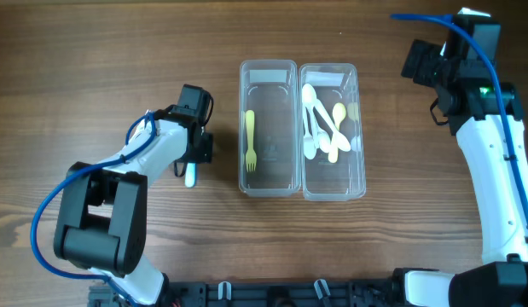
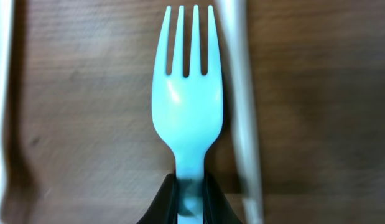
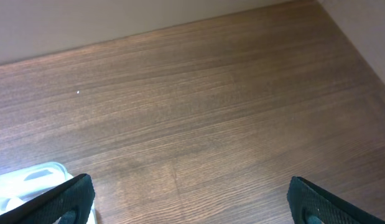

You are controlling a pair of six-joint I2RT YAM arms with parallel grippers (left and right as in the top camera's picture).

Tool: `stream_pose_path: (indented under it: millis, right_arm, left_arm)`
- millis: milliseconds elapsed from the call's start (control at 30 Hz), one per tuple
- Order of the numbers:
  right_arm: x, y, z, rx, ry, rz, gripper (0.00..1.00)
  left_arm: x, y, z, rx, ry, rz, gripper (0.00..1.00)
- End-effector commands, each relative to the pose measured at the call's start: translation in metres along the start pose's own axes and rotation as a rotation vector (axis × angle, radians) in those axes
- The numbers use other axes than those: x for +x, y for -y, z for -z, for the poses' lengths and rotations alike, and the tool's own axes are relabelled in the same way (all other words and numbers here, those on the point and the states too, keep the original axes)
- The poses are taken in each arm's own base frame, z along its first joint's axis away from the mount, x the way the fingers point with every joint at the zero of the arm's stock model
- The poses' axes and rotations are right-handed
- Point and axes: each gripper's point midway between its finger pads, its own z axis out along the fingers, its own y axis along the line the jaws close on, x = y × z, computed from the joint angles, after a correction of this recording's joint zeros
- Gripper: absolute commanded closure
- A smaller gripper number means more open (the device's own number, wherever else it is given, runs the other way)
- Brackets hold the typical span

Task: Pack container
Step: 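Carry the light-blue fork into the left container and release it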

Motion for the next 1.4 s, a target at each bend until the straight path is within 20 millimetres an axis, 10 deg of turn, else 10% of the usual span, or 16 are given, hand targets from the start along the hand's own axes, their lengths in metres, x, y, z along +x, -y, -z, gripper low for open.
stream_pose_path:
  millis: [0, 200, 667, 1033, 1367]
  right_arm:
    - [-0.002, 0.001, -0.001, 0.004, 0.004, 0.016, 0.0]
    - [-0.002, 0.001, -0.001, 0.004, 0.004, 0.016, 0.0]
    - [-0.002, 0.001, -0.001, 0.004, 0.004, 0.016, 0.0]
    - [-0.002, 0.001, -0.001, 0.004, 0.004, 0.016, 0.0]
    - [-0.002, 0.001, -0.001, 0.004, 0.004, 0.016, 0.0]
  left_arm:
    - [0.006, -0.017, 0.005, -0.087, -0.043, -0.01, 0.96]
    - [-0.027, -0.014, 0.049, -0.041, 0.064, 0.074, 0.96]
    - [-0.082, 0.082, 0.179, 0.579, 0.33, 0.125, 0.96]
    - [-0.067, 0.164, 0.169, 0.611, 0.313, -0.025, 0.96]
    - [-0.067, 0.183, 0.142, 0.582, 0.282, -0.032, 0.93]
